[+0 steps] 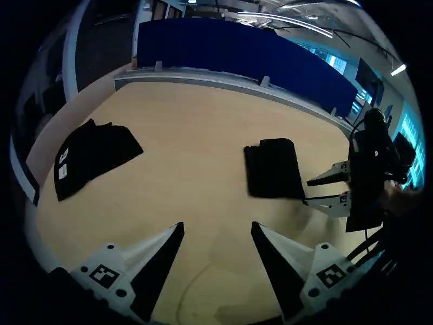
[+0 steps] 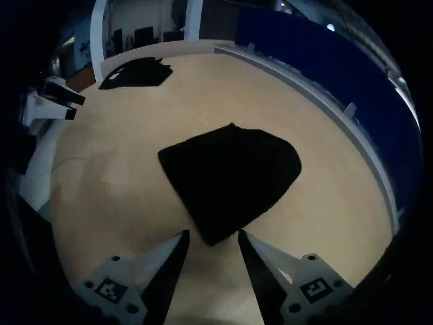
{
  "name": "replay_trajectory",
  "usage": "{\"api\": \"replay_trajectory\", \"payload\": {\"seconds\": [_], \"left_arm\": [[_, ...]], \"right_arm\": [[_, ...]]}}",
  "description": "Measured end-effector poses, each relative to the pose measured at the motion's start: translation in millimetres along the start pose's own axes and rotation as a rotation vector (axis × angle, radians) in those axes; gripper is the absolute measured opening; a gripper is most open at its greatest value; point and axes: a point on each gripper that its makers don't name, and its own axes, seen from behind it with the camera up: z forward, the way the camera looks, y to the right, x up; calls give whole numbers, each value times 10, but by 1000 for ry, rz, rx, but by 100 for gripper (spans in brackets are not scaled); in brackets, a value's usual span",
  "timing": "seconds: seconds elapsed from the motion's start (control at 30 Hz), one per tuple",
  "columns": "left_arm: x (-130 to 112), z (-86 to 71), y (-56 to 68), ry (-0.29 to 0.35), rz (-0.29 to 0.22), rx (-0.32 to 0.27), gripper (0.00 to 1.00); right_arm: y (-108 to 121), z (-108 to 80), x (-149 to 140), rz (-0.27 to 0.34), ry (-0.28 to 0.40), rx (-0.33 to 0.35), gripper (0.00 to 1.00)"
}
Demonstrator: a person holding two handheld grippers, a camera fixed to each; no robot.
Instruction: Fold towel
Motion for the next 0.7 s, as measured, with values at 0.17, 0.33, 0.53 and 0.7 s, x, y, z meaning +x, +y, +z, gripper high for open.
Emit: {"api": "replay_trajectory", "payload": {"seconds": [0.17,0.33,0.53,0.7], "left_arm": [[-3,-24,23,1,3,-3,92],[-6,-51,27,1,4,-3,92],[-17,-60,27,1,6,-1,92],[-22,-58,37,0,10,-3,92]], "right_arm": [[-29,59,-92,30,-10,11,63],[-36,100,-120,56,-6,11,55],[-57,104,-136,80,0,17,29],[-77,106,-123,98,8,21,12]]}}
